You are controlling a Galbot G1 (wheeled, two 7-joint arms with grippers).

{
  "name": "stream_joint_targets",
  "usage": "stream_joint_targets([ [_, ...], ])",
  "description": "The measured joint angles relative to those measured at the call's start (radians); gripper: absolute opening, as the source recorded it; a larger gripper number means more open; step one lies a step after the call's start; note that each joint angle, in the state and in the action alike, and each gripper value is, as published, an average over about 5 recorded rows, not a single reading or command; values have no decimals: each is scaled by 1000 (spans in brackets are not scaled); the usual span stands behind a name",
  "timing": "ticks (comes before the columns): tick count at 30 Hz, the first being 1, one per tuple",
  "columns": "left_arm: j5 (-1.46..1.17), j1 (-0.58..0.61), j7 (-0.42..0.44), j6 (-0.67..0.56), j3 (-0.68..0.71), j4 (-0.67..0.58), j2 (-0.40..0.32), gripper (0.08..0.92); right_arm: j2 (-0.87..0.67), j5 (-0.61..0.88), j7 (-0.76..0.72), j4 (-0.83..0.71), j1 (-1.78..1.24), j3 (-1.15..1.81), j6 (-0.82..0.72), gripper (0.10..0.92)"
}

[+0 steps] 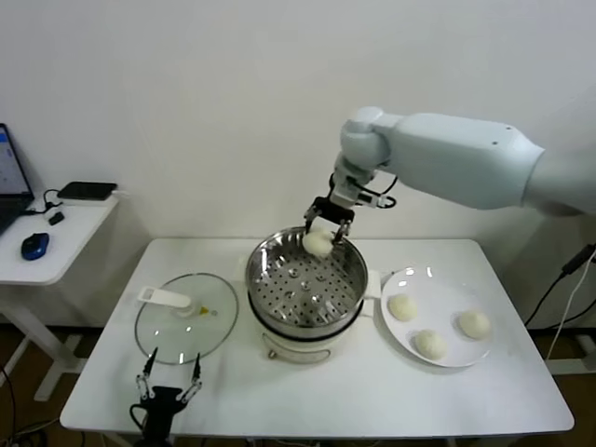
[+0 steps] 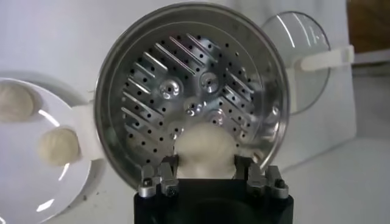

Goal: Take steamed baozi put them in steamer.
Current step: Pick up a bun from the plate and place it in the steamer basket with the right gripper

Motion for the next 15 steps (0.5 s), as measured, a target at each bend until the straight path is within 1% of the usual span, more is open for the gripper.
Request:
stream_joint_targets([
  [7,-1,-1,-1,-2,-3,5,0,823,44,-113,23,-72,-74,20,39,628],
  [15,-1,-8,-2,-3,-4,13,0,823,82,-195,53,-159,-152,55,58,628],
])
